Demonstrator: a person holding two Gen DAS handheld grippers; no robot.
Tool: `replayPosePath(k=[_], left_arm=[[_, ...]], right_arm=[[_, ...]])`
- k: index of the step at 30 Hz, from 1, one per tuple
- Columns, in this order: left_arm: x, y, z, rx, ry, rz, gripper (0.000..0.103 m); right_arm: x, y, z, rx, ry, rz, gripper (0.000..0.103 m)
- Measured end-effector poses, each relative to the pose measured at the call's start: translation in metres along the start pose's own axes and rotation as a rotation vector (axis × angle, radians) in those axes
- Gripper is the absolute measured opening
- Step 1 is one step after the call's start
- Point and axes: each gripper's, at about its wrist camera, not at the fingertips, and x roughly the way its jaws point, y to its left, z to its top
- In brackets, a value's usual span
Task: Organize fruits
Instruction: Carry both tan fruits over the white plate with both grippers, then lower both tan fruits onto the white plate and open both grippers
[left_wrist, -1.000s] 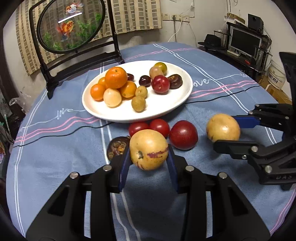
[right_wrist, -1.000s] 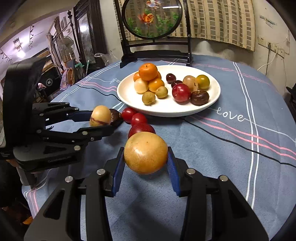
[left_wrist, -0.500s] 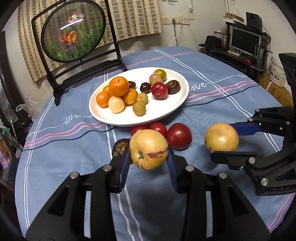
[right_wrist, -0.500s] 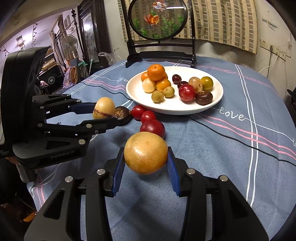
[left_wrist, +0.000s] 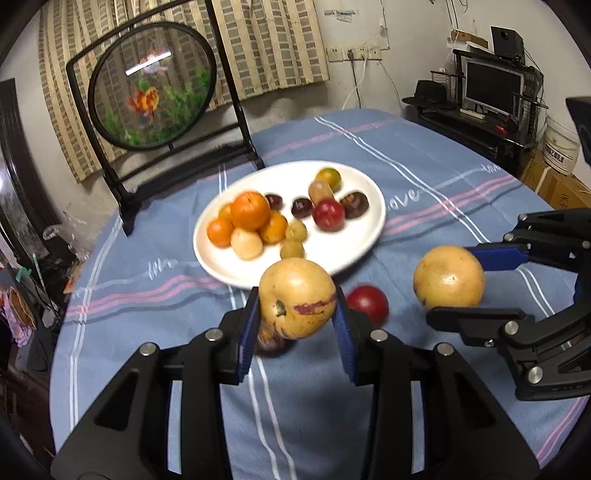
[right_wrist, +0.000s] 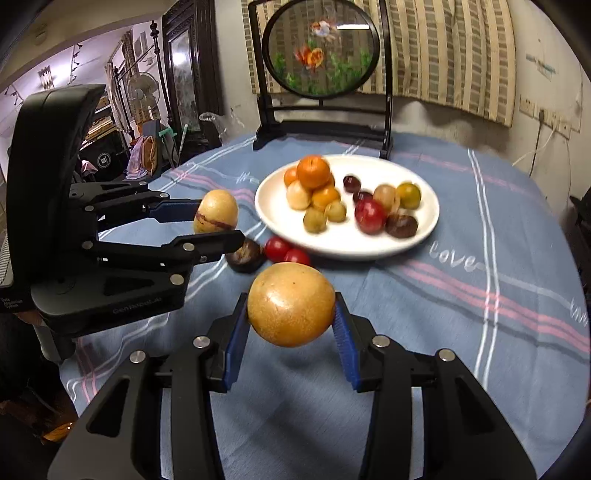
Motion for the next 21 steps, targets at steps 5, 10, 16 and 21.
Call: replayPosePath(k=[5,10,16,21], left_arm=[[0.007,0.012,0.03,0.019,-0.027,0.027,0.038],[0.03,0.024,0.061,0.031,-0.036,0.055,0.038],[0.071,0.023,0.085,0.024,-0.004,0.057,0.038],[0.098,0.02,0.085,0.057,0.024,0.087,0.038]], right_arm=[[-0.002,-0.016,0.032,-0.01,-0.041,-0.042,0.044],[0.011,-0.039,0.068,0.003,-0.067,-0.07,0.044],[0.053,-0.075,0.108,0.095,-0.057,-0.095,0.044],[0.086,-0.093,0.126,0.155,-0.029,-0.105,0.044]])
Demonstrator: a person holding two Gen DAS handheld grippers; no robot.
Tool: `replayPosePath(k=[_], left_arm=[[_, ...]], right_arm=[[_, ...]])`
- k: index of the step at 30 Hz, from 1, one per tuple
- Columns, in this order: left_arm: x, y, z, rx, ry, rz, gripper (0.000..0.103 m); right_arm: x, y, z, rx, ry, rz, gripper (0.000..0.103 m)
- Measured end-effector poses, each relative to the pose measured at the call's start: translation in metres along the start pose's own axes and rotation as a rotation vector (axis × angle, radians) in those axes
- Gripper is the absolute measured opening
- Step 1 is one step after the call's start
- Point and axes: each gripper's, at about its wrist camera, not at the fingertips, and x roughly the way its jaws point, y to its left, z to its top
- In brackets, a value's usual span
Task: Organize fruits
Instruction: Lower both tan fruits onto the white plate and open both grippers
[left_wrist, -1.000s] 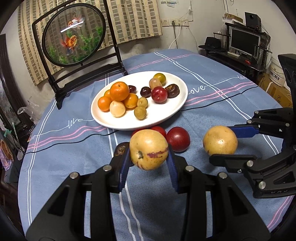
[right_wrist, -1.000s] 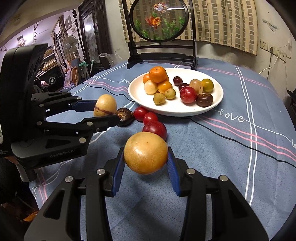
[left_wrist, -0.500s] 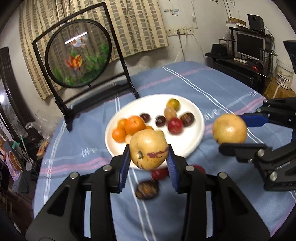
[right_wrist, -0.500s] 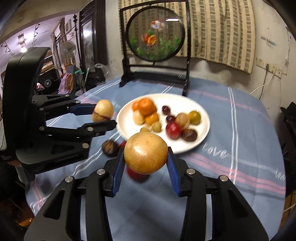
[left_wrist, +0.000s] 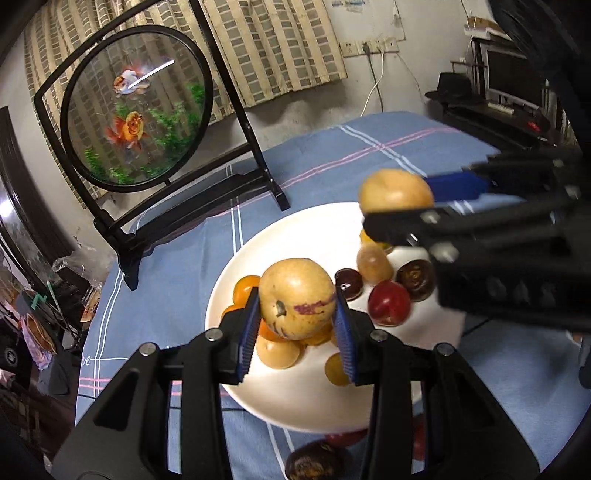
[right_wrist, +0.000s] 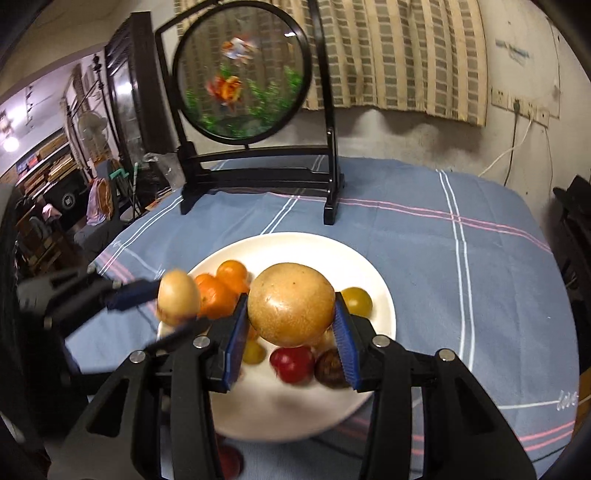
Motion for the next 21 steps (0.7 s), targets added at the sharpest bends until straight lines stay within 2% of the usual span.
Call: replayPosePath(k=[4,11,13,14,15,17,18,21], left_arm=[[0.012,-0.002,0.0,0.023,0.002,0.033,0.038],[0.024,-0.005,-0.002,0.055,0.006,0.089,0.04],[0.025,-0.003,-0.002,0.049,0.005,0.094,0.049],[0.024,-0.001,-0.003,0.045,0.0,0.105,0.061],[0.023,0.0,-0.003,0.043,-0.003,0.105,0.066],[0.022,0.002,-0.003,0.04,-0.006,0.098,0.066],[0.018,0.003,-0.003,0.036,-0.021,0.09,0.067],[0.01,0.008,-0.003,0.022,-0.028,0.085,0.067]], right_arm=[[0.021,-0.004,0.012,0.029,0.024,-0.002,0.044],[0.057,0.006,0.023,0.009,0.084,-0.034,0.045],[0.069,0.007,0.024,0.014,0.13,-0.023,0.045],[0.071,0.008,0.025,0.014,0.141,-0.037,0.046],[0.07,0.01,0.026,0.012,0.133,-0.044,0.048],[0.065,0.011,0.026,0.013,0.107,-0.015,0.062],[0.058,0.012,0.027,0.018,0.074,-0.017,0.066],[0.043,0.013,0.03,0.005,0.043,-0.017,0.066]])
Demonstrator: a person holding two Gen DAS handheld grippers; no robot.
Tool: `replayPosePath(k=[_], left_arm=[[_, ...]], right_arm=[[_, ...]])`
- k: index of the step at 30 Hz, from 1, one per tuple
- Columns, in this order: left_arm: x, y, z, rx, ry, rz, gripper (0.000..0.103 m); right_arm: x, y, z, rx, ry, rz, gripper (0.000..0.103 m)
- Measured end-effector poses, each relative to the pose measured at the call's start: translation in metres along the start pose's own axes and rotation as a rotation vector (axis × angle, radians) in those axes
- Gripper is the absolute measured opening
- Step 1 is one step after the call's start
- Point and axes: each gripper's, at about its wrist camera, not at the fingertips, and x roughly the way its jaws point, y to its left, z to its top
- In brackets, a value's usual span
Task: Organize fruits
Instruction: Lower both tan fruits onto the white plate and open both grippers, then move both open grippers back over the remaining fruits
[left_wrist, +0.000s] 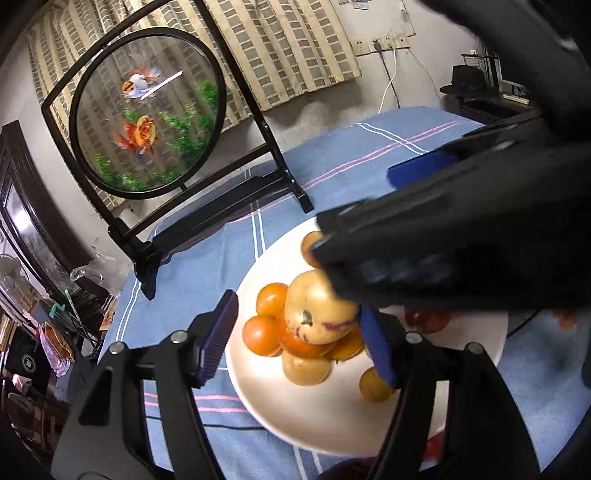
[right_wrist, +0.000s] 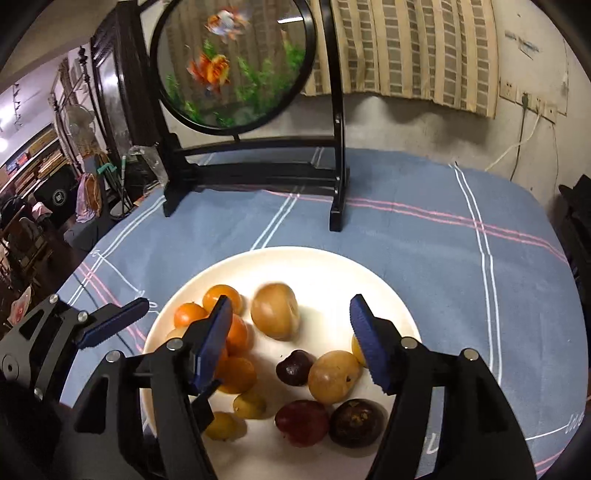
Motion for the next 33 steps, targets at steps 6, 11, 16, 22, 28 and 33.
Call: replayPosePath(k=[6,11,16,22,28,33], left_arm=[[-0.028,0.033,-0.019,-0.102,0.004,-0.055,0.069],[-0.058,0.057,-0.054,-0.16,0.017,-0.089,0.071],[-0.086,0.048,-0.1,-0.133,0.039,-0.123,0.072],[-0.095,0.028,-0.139,-0.084,0.081,-0.178,0.072],[-0.091,0.025,-0.144,-0.084,0.1,-0.195,0.072],[-0.086,0.022,-0.144,-0.068,0.112,-0.201,0.072]], right_arm=[[-0.052,-0.007,-0.011,0.03,-0.049,0.035,0.066],[-0.101,0.008,-0.054,-0.061,-0.055,0.042,0.067],[-0.123,0.025,-0.122,-0.132,-0.023,0.029,0.067],[-0.12,0.053,-0.188,-0.273,0.036,-0.02,0.067],[-0.095,0.065,-0.187,-0.292,0.069,-0.03,0.067],[-0.064,0.067,-0.173,-0.271,0.104,-0.013,0.067]])
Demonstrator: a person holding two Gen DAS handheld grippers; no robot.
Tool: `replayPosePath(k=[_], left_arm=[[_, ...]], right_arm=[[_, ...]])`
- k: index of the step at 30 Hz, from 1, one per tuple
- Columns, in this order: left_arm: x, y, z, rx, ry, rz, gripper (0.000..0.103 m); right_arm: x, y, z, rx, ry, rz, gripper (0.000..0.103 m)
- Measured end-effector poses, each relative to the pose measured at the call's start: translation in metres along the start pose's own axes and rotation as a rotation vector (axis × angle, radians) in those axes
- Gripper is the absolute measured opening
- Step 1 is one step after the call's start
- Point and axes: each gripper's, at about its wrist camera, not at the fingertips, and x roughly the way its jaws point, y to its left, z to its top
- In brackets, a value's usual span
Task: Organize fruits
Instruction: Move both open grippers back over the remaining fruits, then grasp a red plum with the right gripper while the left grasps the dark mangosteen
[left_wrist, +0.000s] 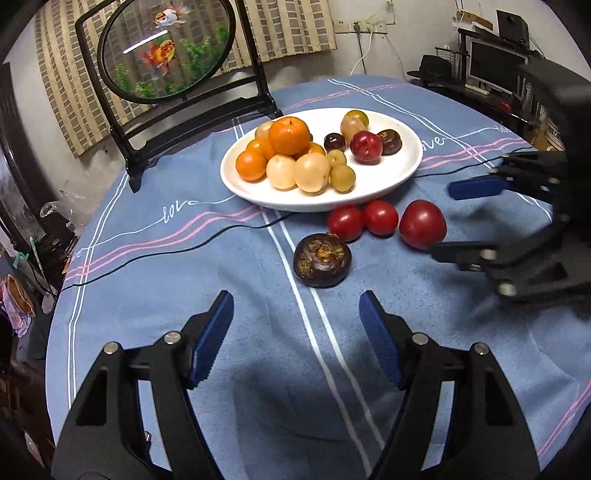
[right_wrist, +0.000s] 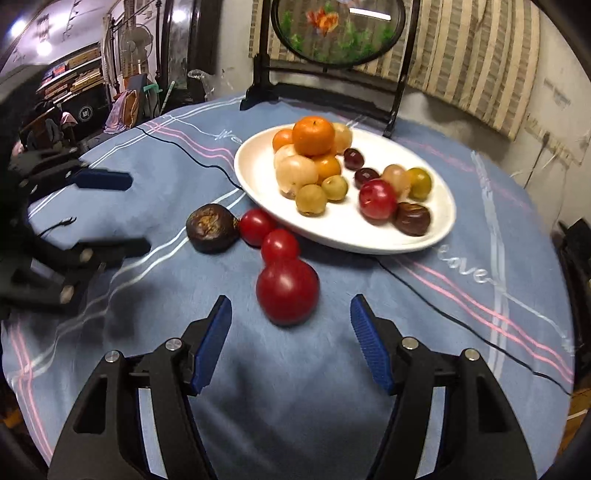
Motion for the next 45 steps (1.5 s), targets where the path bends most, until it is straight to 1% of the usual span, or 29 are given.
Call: replayPosePath(k=[3,4,5,6,9,13,16,21,23,25,26,27,28,32,39,45], left_arm=[[0.005,-0.001,0.001,0.003,0.01,-0.008,0.072],[0.006,-0.001,0.002,0.004,0.013,-0.012,0.072],[0.008,-0.001,0.003,0.004,0.016,-0.015,0.072],[0.009,-0.001,0.004,0.004,0.016,-0.018,0.072],[0.015,-0.002,0.008,0.008,0.02,-0.022,0.072],[0.028,-0.004,0.015,0.006,0.038,-0.031,0.072],[0.04,-0.007,0.021,0.007,0.053,-0.03,0.072],[0.059,-0.012,0.03,0.006,0.073,-0.022,0.072],[0.064,-0.014,0.032,0.008,0.085,-0.02,0.071],[0.069,-0.013,0.033,0.002,0.097,-0.021,0.055],[0.07,-0.012,0.032,-0.009,0.101,-0.039,0.047],[0.069,-0.01,0.032,-0.031,0.102,-0.049,0.047],[0.069,-0.01,0.031,-0.038,0.105,-0.043,0.046],[0.055,-0.012,0.028,-0.027,0.076,-0.024,0.046],[0.018,-0.026,0.03,-0.001,0.002,0.024,0.046],[-0.001,-0.036,0.03,0.009,-0.022,0.025,0.046]], right_arm=[[0.022,-0.002,0.008,0.026,0.042,0.007,0.067],[0.028,-0.002,0.008,0.029,0.056,0.01,0.06],[0.031,-0.001,0.008,0.025,0.061,0.014,0.048],[0.033,-0.001,0.008,0.017,0.067,0.019,0.042],[0.027,-0.001,0.004,0.009,0.052,0.038,0.042],[0.017,-0.02,0.0,0.085,0.02,0.059,0.042],[0.012,-0.03,-0.004,0.098,0.021,0.052,0.042],[0.007,-0.034,-0.009,0.12,0.005,0.073,0.042],[0.007,-0.032,-0.01,0.118,0.006,0.085,0.042],[0.008,-0.031,-0.009,0.116,0.005,0.091,0.042],[0.008,-0.031,-0.009,0.119,0.003,0.095,0.042],[0.007,-0.031,-0.01,0.12,0.0,0.097,0.042],[0.006,-0.031,-0.01,0.12,-0.003,0.101,0.042],[0.001,-0.03,-0.012,0.118,-0.008,0.107,0.042],[-0.009,-0.025,-0.018,0.12,-0.011,0.113,0.042],[-0.02,-0.015,-0.021,0.107,-0.016,0.117,0.042]])
